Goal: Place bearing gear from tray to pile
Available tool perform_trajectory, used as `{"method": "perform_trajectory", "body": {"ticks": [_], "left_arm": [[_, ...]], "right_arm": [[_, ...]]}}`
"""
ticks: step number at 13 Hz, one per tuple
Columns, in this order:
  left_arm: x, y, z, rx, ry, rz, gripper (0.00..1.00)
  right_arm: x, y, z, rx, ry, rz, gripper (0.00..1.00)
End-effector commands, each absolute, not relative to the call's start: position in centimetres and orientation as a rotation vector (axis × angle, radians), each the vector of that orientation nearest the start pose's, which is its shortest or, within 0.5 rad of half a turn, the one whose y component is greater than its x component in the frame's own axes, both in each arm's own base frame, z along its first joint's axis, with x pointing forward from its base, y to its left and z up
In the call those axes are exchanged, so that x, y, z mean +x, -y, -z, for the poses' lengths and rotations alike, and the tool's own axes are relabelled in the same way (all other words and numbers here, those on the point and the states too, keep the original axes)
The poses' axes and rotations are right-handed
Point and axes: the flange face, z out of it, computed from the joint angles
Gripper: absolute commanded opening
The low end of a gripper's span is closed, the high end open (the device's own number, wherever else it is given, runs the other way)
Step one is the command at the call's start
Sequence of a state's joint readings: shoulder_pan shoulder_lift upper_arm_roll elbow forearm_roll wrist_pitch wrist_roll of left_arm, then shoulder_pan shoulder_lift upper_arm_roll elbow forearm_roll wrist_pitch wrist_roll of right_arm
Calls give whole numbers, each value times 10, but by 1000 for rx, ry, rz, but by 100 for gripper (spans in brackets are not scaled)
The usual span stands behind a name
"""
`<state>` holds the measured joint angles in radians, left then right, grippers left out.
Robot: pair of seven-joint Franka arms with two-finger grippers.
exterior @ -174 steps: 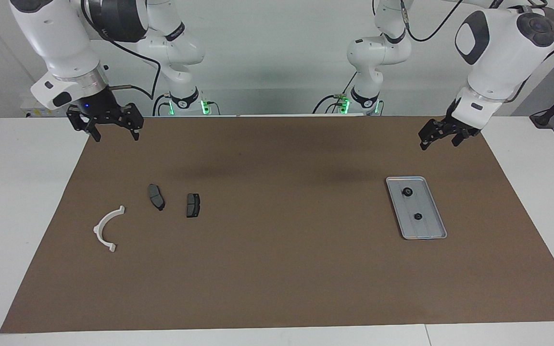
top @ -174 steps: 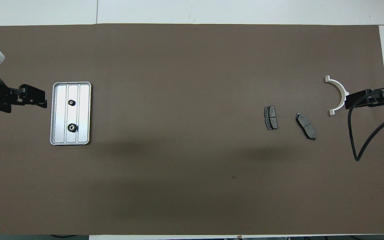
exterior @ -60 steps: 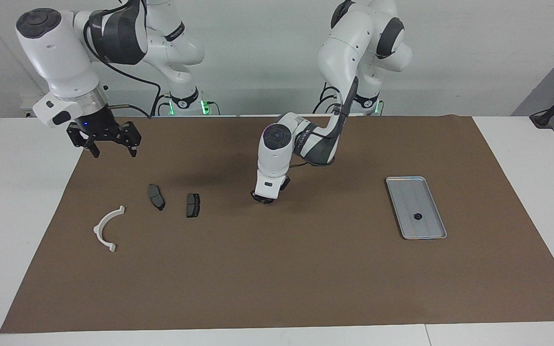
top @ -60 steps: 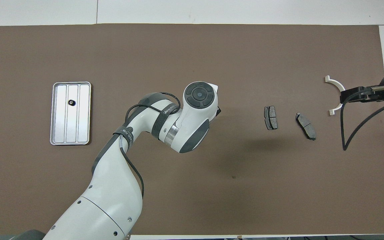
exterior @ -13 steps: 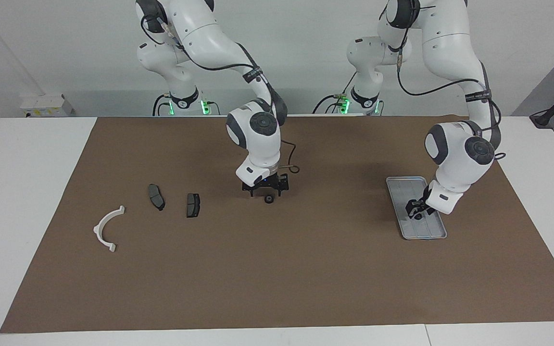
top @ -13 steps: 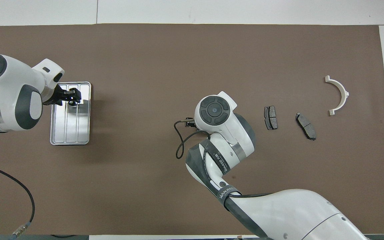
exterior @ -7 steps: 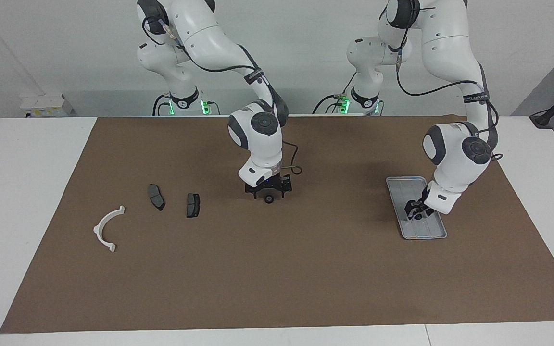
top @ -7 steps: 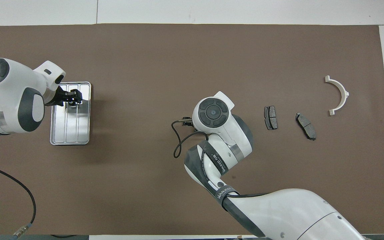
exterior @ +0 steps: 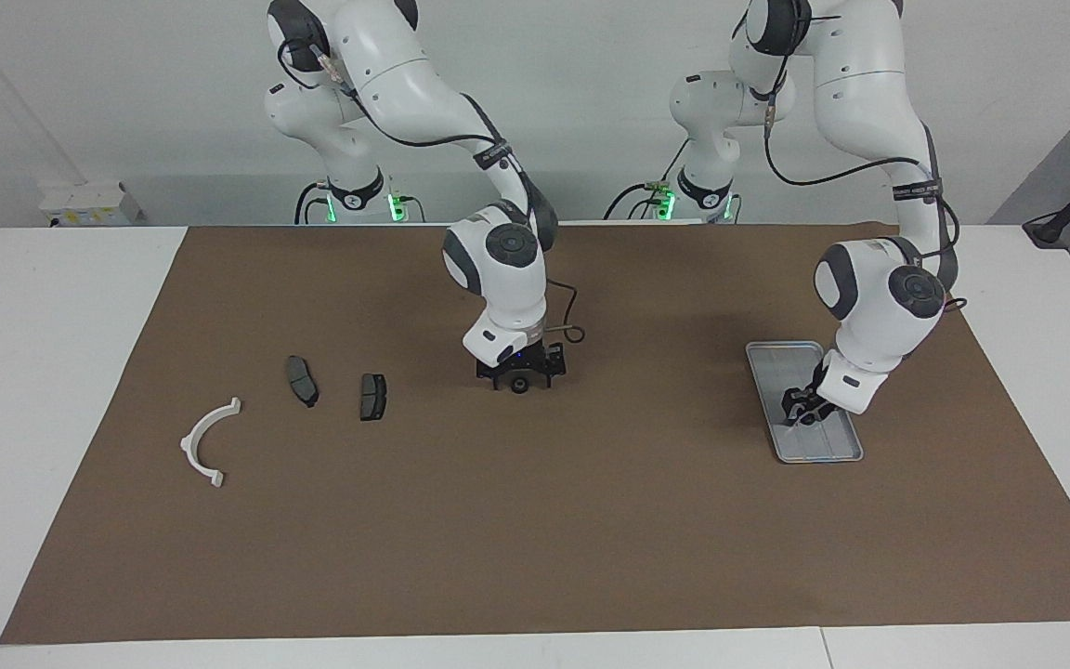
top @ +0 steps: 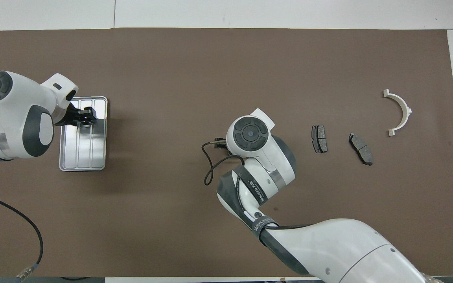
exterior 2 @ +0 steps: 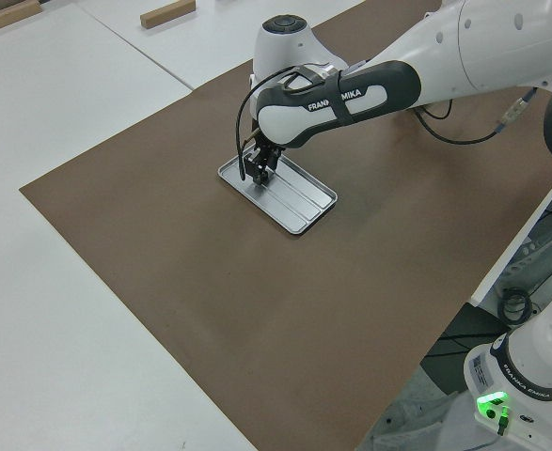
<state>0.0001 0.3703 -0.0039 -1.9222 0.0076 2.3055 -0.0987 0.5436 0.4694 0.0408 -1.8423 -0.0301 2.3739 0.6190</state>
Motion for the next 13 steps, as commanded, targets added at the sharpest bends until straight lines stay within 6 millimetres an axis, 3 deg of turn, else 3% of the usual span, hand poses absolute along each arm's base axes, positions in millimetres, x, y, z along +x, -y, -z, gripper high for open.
{"method": "perform_trajectory", "body": {"ticks": [1,3,4,5,8,10,13], "left_arm": [[617,-5,-300,-3127,122,44,58],[617,-5,-299,-3127,122,42,52],[617,-5,-299,-3127,122,42,47],[616,-5,-299,-3127,122,39,39],[615,-5,-297,-3127,117,37,5],[615,-4,-298,-3128,114,34,0],[625,8,-312,-3136,118,39,0]], "right_arm": [[544,-362,-276,-3090,-32,91,77],[541,-365,-277,-3095,-34,79,32],[542,-366,-281,-3094,-41,81,13],[542,-368,-285,-3098,-42,74,2],[555,-368,-318,-3109,-48,56,0],[572,-355,-353,-3112,-43,63,0],[608,-294,-399,-3097,16,135,0]]}}
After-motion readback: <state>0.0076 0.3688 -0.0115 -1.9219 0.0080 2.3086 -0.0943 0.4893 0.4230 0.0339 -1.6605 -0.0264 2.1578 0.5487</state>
